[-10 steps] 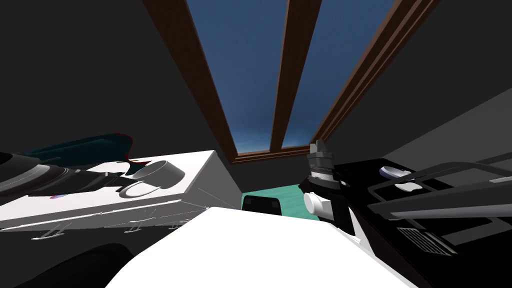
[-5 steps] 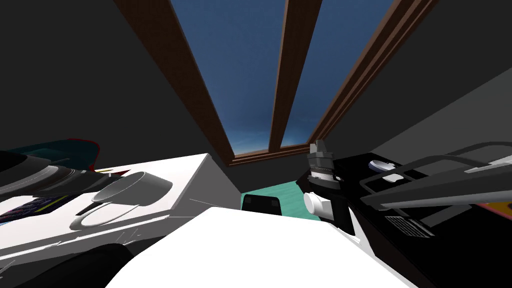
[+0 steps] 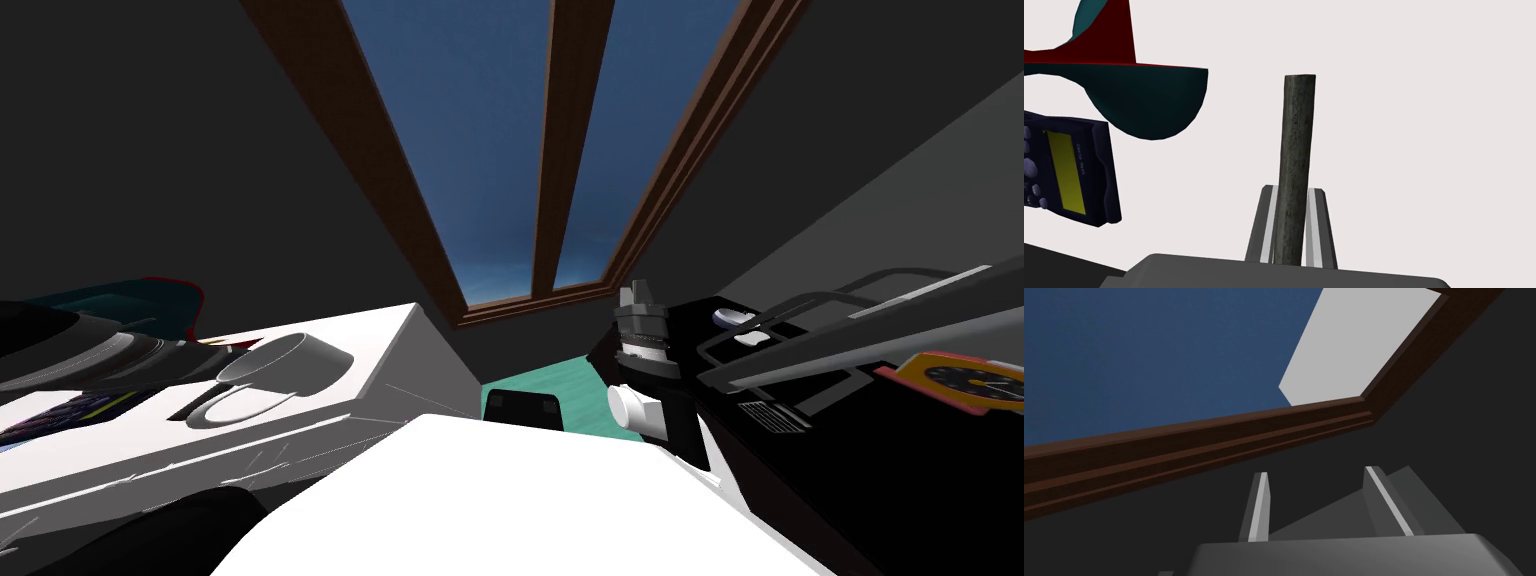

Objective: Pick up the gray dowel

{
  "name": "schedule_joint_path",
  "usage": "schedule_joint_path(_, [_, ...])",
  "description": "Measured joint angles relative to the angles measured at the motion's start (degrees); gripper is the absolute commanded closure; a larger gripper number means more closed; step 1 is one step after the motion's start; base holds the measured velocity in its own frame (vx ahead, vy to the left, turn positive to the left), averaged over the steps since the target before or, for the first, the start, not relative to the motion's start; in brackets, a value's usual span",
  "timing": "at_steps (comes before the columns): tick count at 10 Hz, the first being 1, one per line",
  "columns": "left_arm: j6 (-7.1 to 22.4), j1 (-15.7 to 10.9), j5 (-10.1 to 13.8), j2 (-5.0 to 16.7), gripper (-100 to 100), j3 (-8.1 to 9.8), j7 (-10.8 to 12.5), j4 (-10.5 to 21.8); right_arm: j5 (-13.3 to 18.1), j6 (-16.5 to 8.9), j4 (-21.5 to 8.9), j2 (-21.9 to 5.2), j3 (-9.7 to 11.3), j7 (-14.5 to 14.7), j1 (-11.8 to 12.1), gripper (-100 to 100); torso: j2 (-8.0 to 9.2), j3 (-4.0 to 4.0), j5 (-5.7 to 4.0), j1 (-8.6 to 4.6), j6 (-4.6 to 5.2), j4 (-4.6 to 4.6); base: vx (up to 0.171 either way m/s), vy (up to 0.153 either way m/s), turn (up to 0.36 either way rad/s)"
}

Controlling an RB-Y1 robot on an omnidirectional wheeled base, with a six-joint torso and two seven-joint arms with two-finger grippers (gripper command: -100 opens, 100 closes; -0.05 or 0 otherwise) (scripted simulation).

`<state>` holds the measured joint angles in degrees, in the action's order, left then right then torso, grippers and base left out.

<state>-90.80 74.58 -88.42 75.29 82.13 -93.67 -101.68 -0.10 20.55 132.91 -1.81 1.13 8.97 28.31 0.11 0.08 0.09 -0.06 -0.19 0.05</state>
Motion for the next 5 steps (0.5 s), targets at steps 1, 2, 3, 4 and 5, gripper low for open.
schedule_joint_path(1, [0.00,0.01,-0.01,0.00,100,0.00,0.00,0.00,0.00,0.00,0.00,0.00,0.00,0.00,0.00,0,-0.03,-0.02,0.01,0.02,0.01,-0.01,0.000,0.000,0.000])
schedule_joint_path(2, [0.00,0.01,-0.01,0.00,100,0.00,0.00,0.00,0.00,0.00,0.00,0.00,0.00,0.00,0.00,0,-0.05,-0.03,0.01,0.02,0.01,-0.01,0.000,0.000,0.000])
schedule_joint_path(3, [0.00,0.01,-0.01,0.00,0,0.00,0.00,0.00,0.00,0.00,0.00,0.00,0.00,0.00,0.00,0,-0.06,-0.03,0.01,0.03,0.01,-0.01,0.000,0.000,0.000])
schedule_joint_path(4, [0.00,0.01,-0.01,-0.01,100,0.00,0.00,0.00,0.00,0.00,0.00,0.00,0.00,0.00,0.00,0,-0.06,-0.04,0.01,0.03,0.01,-0.02,0.054,-0.002,0.189])
schedule_joint_path(5, [-0.44,0.06,0.26,-0.13,100,0.64,-0.36,-0.27,0.00,0.00,0.00,0.00,-0.01,0.00,0.02,0,-0.16,-0.07,-0.01,0.01,-0.11,-0.02,0.131,-0.008,0.263])
